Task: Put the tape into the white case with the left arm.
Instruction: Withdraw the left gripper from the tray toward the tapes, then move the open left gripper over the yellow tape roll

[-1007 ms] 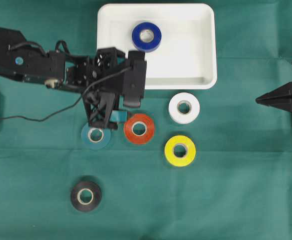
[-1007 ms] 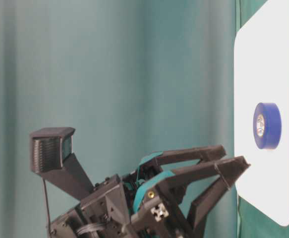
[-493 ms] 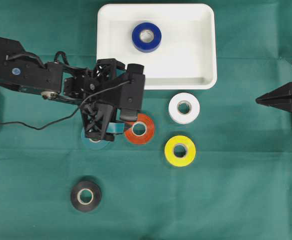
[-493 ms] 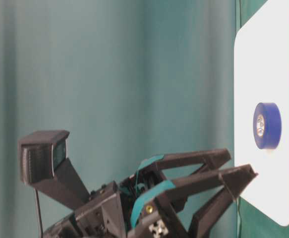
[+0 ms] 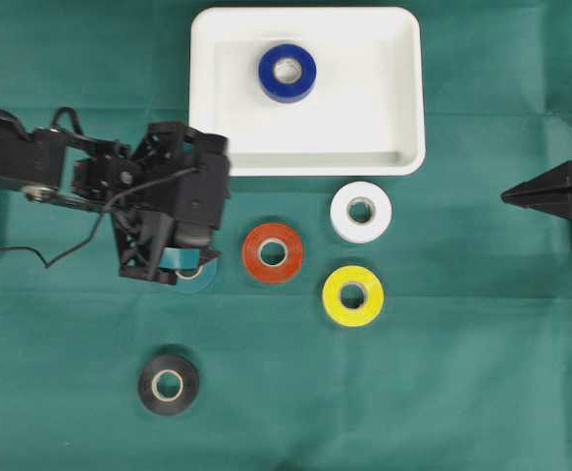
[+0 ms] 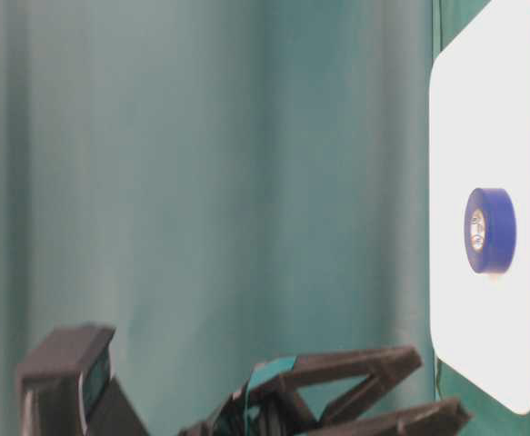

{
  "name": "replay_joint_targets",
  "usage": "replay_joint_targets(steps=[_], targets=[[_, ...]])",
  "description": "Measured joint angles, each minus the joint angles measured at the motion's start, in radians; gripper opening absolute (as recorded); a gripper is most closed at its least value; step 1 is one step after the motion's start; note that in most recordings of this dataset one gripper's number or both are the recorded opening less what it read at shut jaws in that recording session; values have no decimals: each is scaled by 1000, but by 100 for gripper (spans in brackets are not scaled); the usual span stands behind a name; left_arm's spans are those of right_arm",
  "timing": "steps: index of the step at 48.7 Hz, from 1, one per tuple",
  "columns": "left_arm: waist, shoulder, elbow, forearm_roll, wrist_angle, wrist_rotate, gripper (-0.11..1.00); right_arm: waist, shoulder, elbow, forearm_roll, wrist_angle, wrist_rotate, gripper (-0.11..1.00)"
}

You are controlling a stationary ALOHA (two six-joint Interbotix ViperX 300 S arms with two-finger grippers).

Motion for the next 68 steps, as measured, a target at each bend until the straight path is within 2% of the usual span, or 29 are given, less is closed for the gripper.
replay_joint_targets(steps=[15, 47, 55, 68], targets=[[0, -110, 140, -2, -140, 0, 88, 0, -2, 0, 0, 0, 0, -9], [-5, -112, 146, -2, -155, 0, 88, 0, -2, 0, 0, 0, 0, -9], [-15, -60, 115, -2, -158, 0, 88, 0, -2, 0, 0, 0, 0, -9], [-38, 61, -2, -2, -160, 0, 89, 0, -2, 0, 0, 0, 0, -9]])
